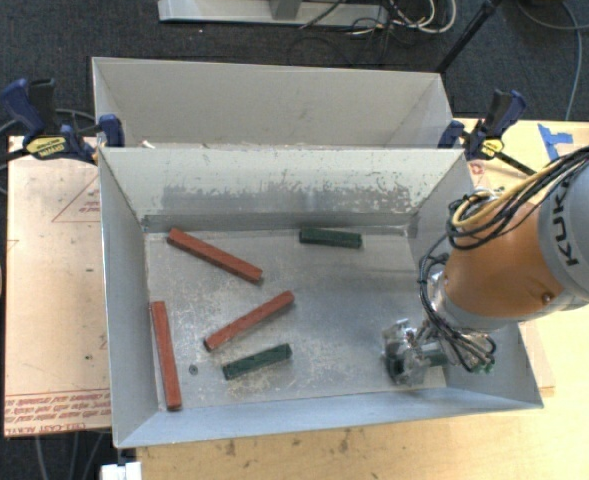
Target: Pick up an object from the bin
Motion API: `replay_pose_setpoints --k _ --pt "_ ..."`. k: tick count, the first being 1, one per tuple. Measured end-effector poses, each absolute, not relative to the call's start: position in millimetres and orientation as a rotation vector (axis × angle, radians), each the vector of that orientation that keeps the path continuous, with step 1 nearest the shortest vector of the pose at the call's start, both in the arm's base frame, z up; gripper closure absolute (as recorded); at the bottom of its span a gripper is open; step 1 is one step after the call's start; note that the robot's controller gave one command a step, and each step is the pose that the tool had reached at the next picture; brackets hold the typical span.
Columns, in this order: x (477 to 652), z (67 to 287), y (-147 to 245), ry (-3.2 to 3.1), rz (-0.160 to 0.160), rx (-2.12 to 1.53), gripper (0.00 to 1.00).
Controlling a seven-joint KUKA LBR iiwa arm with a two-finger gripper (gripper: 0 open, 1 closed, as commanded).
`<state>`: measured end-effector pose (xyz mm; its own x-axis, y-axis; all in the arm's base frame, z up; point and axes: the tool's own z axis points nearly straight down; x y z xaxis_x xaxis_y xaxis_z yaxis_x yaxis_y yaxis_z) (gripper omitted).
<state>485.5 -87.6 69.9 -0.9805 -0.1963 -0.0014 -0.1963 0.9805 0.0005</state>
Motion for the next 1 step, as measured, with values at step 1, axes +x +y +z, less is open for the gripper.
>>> replay_pose_setpoints --k 1 --pt "513.4 208.4 -56.7 3.108 -0.002 -0.368 1.00"
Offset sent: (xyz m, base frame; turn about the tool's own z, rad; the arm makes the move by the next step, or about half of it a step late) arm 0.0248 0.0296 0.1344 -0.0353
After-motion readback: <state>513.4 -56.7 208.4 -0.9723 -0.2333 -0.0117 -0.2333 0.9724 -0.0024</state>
